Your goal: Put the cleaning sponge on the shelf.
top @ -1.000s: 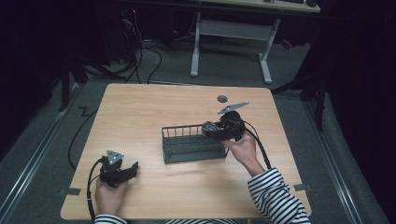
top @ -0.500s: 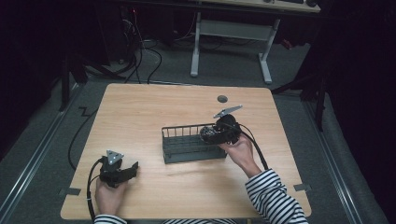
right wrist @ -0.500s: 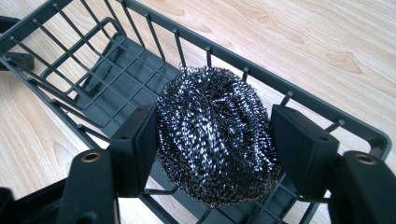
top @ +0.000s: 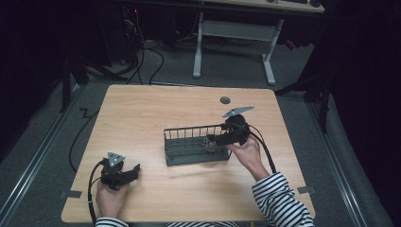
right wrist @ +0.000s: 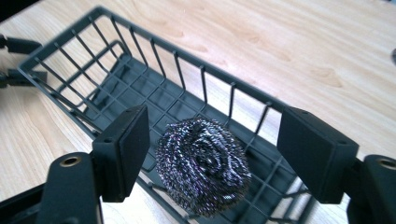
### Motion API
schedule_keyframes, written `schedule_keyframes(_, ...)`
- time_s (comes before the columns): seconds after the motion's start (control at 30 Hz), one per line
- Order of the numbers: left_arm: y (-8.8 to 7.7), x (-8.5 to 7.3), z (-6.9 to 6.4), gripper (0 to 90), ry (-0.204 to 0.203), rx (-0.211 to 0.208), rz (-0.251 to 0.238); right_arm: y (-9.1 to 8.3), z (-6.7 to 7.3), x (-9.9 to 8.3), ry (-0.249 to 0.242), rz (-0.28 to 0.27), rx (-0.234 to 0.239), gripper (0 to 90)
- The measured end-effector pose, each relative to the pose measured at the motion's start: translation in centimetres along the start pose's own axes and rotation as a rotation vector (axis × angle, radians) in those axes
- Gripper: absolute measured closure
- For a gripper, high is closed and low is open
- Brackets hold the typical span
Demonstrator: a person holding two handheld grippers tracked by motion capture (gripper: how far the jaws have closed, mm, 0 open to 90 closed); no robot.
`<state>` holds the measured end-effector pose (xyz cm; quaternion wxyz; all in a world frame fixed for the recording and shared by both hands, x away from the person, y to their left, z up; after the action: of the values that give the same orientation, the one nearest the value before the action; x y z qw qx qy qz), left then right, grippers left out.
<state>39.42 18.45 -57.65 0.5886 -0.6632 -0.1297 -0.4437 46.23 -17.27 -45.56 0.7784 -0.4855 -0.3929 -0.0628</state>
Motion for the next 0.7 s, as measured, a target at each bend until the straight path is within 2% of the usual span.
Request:
schedule_keyframes(0.23, 0.0, 0.0, 0.0, 27.1, 0.0, 0.0, 0.0, -2.4, -1.3, -0.4, 0.007, -0.038, -0.03, 30.7)
schedule_keyframes(0.27, 0.0, 0.0, 0.0, 27.0, 0.0, 0.0, 0.0, -3.3, -1.9, -0.7, 0.026, -0.062, -0.032, 31.8)
schedule_keyframes(0.3, 0.0, 0.0, 0.0, 27.0, 0.0, 0.0, 0.0, -3.3, -1.9, -0.7, 0.026, -0.062, -0.032, 31.8)
schedule_keyframes(0.4, 0.0, 0.0, 0.0, 27.0, 0.001, 0.001, 0.0, -5.0, -3.5, -1.7, 0.071, -0.082, -0.058, 32.5)
schedule_keyframes(0.43, 0.0, 0.0, 0.0, 27.0, 0.001, 0.001, 0.0, -5.0, -3.5, -1.7, 0.071, -0.082, -0.058, 32.5)
schedule_keyframes(0.47, 0.0, 0.0, 0.0, 27.1, 0.001, 0.002, 0.001, -5.9, -4.2, -2.1, 0.086, -0.097, -0.068, 33.5)
schedule_keyframes(0.57, 0.0, 0.0, 0.0, 27.1, 0.002, 0.002, 0.001, -6.8, -4.8, -2.6, 0.103, -0.112, -0.07, 33.9)
schedule_keyframes(0.67, 0.0, 0.0, 0.0, 27.1, 0.002, 0.003, 0.001, -8.2, -5.8, -3.7, 0.116, -0.125, -0.101, 34.5)
schedule_keyframes(0.7, 0.0, 0.0, 0.0, 27.2, 0.002, 0.003, 0.001, -8.2, -5.8, -3.7, 0.116, -0.125, -0.101, 34.5)
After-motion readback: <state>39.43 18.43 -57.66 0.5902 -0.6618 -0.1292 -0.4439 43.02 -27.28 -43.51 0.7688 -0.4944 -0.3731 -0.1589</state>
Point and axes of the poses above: each handheld gripper's, and its own axes: y roughly forward along the jaws, x roughly out of its top, z roughly to its left, the point moved 6 cm from there along y, roughly forward along the jaws, and after that the axes turned 10 degrees about y, right-handed, at the moved point
